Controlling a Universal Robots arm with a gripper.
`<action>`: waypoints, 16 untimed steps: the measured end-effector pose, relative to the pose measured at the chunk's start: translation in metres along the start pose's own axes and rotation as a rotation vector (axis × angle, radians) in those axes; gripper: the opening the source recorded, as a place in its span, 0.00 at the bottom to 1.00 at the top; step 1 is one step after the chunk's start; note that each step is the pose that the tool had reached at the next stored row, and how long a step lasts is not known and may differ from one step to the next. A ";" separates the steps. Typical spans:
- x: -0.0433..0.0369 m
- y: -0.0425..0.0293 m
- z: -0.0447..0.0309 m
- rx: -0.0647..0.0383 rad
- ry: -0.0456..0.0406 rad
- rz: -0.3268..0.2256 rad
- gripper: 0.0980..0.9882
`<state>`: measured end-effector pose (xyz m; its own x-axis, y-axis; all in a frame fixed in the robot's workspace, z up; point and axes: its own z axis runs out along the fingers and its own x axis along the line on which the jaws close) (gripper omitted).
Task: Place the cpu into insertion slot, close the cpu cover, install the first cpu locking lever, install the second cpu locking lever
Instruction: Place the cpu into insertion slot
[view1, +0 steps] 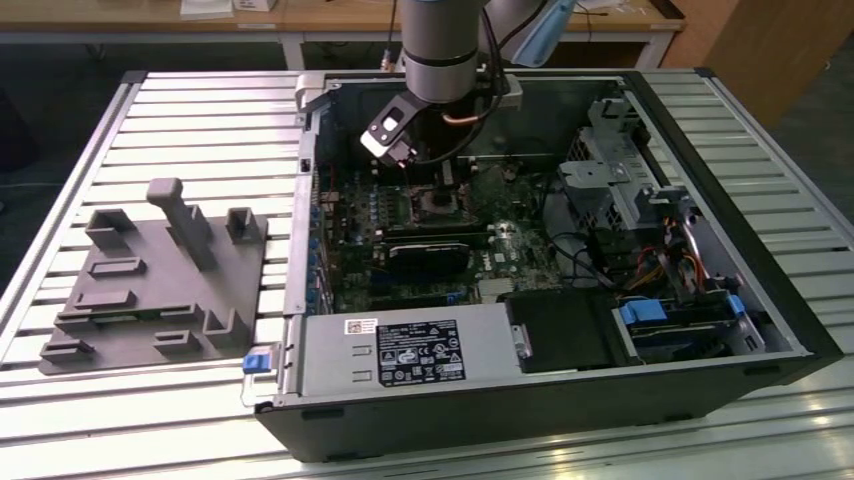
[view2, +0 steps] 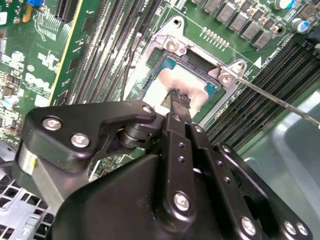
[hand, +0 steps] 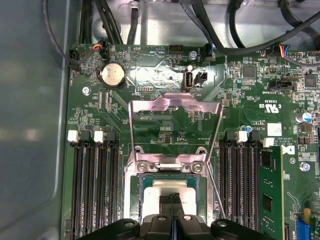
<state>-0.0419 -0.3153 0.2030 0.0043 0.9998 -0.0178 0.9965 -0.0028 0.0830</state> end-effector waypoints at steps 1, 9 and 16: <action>0.0000 -0.0004 0.0000 0.000 0.0001 0.001 0.01; 0.0000 -0.0015 0.0016 0.001 -0.0019 0.023 0.01; 0.0001 -0.0015 0.0024 0.000 -0.0017 0.025 0.01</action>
<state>-0.0432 -0.3153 0.2005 0.0290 0.9994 -0.0174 0.9962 -0.0275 0.0831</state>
